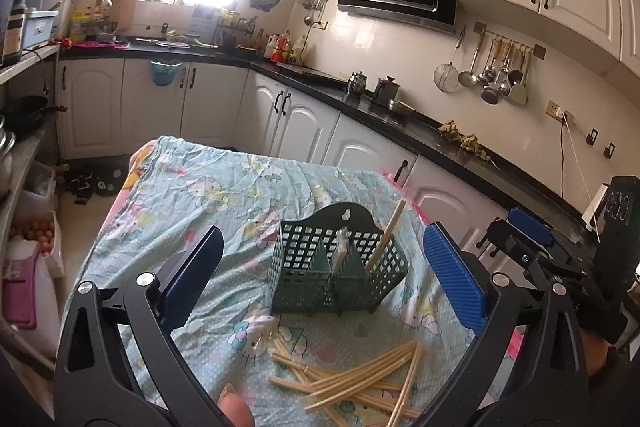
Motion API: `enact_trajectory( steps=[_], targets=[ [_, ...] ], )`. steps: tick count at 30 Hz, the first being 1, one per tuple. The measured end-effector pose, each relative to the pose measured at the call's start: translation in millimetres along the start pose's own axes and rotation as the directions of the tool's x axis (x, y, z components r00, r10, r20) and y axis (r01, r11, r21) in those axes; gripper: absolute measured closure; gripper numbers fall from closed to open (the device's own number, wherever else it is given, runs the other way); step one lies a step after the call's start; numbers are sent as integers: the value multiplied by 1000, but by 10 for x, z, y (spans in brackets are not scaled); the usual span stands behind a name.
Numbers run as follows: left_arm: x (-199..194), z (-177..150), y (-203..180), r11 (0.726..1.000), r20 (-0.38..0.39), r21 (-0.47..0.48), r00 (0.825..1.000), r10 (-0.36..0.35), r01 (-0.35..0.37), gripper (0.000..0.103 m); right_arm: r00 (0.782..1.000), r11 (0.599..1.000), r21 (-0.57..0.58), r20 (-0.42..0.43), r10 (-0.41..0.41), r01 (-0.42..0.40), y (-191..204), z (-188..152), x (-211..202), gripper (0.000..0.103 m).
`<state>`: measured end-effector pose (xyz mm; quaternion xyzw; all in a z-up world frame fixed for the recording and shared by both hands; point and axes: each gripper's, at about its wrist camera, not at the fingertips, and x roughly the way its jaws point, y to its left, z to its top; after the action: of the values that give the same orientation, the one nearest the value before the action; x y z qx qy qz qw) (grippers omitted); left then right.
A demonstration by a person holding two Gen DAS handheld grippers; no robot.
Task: Organize utensils
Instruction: 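Move both open tools back over the chopstick pile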
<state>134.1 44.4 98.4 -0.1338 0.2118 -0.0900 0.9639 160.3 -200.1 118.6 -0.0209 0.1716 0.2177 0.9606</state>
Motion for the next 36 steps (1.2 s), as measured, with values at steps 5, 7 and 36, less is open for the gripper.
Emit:
enact_trajectory(
  steps=[5,7,36],
  targets=[
    [-51,-112,21,1000,-8,-5,1000,8,-8,11,1000,1000,-4,-10,9,-9,37,-80,-76,14],
    [-64,-156,29,1000,-15,-8,1000,11,-11,11,1000,1000,-6,-16,10,-10,49,-107,-96,13],
    [1,-977,285,996,-207,-80,978,19,-36,11,986,999,-31,-161,-41,36,68,-838,-149,12]
  ],
)
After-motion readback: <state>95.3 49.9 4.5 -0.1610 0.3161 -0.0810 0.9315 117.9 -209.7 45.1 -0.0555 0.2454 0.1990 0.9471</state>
